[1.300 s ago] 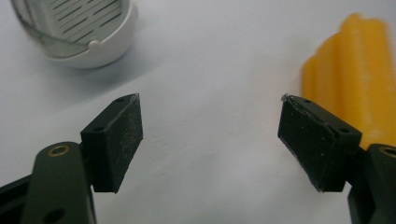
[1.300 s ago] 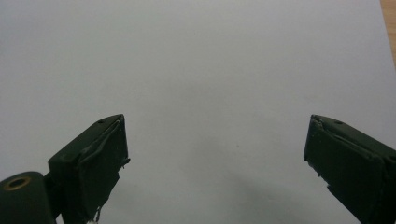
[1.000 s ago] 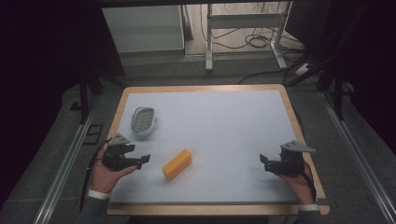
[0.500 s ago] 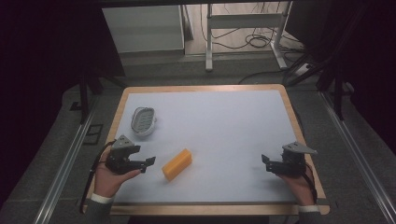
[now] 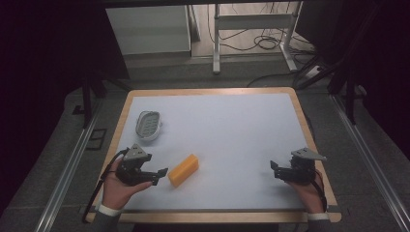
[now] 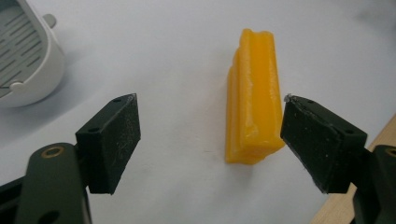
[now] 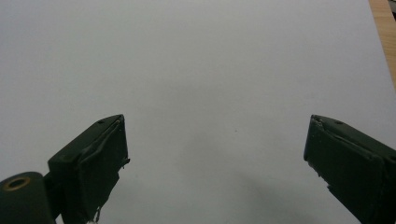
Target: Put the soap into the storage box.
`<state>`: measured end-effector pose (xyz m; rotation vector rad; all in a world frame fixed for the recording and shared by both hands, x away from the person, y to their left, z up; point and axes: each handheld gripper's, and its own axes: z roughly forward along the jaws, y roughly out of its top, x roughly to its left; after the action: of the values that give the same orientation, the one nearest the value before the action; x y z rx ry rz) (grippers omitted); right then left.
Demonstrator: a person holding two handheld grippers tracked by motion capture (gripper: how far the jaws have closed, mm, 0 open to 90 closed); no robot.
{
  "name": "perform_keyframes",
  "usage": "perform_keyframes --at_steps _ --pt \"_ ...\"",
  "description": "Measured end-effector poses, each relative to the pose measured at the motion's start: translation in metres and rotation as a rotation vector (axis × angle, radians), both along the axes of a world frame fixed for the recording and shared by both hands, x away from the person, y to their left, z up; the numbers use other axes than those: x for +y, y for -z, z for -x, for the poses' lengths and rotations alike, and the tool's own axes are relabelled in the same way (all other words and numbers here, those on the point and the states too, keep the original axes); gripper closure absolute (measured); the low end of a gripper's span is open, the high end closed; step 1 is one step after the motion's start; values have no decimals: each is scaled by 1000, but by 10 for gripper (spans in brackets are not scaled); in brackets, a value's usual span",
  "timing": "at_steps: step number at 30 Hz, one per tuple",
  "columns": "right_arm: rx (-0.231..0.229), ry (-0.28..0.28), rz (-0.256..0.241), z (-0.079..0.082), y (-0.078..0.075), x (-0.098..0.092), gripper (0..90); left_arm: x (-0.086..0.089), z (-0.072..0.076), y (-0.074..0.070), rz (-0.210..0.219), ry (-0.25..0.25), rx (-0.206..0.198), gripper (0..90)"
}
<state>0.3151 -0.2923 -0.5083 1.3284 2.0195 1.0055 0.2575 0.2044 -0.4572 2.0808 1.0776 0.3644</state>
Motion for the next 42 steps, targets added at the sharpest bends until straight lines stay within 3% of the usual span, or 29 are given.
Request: perform_keyframes --at_steps 8,12,18,25,31,42 --pt "-1 0 0 1 0 0 61 -16 0 0 -28 32 10 196" --pt "-3 2 -1 2 0 -1 61 -31 0 0 -28 75 11 196" --pt "-1 2 0 3 0 -2 61 -40 -5 3 -45 82 32 197" --pt "2 7 0 2 1 -2 61 -45 -16 8 -55 71 83 209" --pt "5 8 2 3 3 -1 61 -53 -25 14 -90 70 110 249" --pt "13 12 6 2 5 -2 61 -72 -42 30 -147 86 216 347"
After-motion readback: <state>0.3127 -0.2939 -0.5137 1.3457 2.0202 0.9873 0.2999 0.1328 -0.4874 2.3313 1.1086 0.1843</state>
